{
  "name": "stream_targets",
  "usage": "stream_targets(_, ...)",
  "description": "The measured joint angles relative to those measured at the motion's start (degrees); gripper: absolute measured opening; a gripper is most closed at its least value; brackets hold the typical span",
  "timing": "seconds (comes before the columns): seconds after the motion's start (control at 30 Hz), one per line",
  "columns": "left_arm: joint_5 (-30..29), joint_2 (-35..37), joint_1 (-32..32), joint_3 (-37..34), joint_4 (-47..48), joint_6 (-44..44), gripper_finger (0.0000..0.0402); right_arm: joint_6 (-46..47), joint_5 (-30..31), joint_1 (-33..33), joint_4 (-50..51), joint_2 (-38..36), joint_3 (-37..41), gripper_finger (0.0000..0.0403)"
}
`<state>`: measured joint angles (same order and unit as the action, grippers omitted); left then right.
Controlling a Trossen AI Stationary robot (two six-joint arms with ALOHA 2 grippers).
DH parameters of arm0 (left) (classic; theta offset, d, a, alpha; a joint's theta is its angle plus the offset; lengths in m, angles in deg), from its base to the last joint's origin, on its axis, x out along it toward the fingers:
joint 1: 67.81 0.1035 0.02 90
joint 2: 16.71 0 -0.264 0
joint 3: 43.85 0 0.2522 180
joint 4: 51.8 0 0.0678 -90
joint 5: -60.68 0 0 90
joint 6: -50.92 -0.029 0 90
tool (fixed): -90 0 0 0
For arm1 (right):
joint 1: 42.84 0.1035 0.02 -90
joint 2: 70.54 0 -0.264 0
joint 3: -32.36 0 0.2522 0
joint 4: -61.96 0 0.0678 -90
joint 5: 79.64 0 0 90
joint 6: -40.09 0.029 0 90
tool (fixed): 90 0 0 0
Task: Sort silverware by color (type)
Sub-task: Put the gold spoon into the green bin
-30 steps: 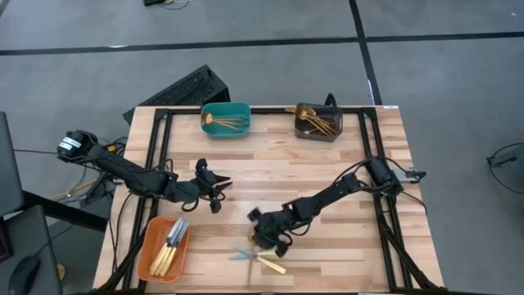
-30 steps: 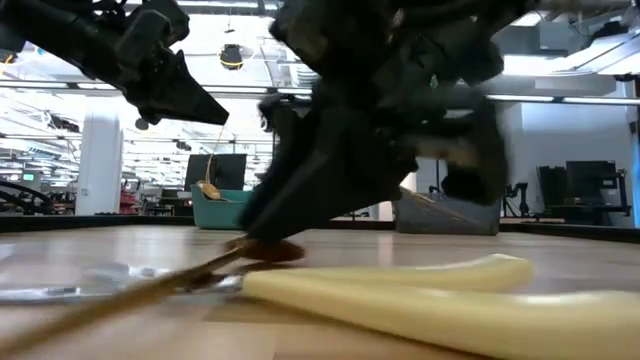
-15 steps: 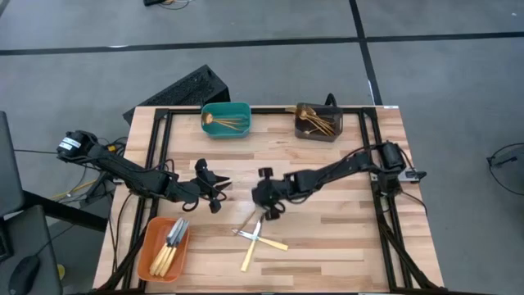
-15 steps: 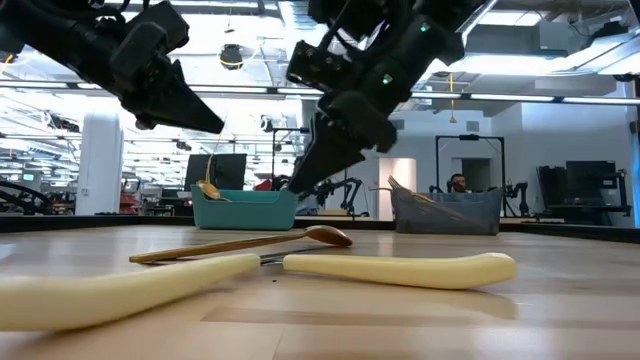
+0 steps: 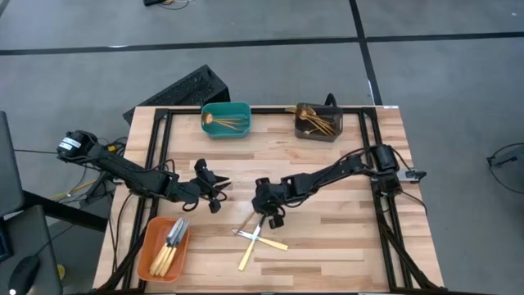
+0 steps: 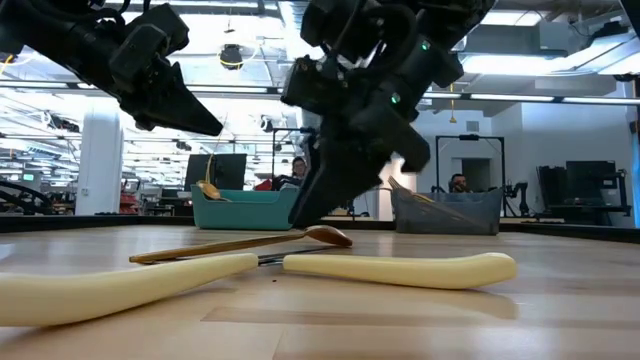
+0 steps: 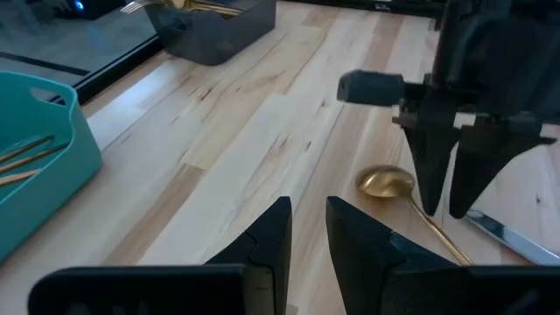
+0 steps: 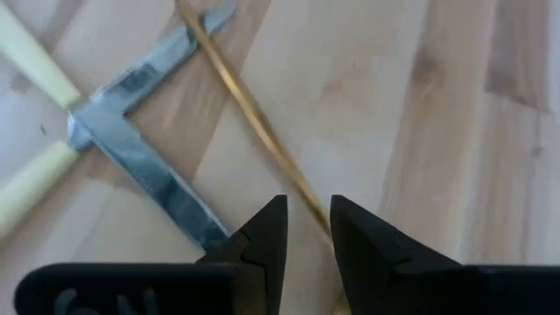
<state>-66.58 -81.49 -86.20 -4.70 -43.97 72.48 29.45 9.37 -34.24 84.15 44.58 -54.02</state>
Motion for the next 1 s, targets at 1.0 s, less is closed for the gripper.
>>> stream_targets(1.0, -0.7, 0.0, 0.0, 0.0, 0.0, -0.8, 0.0064, -7.9, 4.1, -2.9, 0.3, 1.5, 0.0, 0.0176)
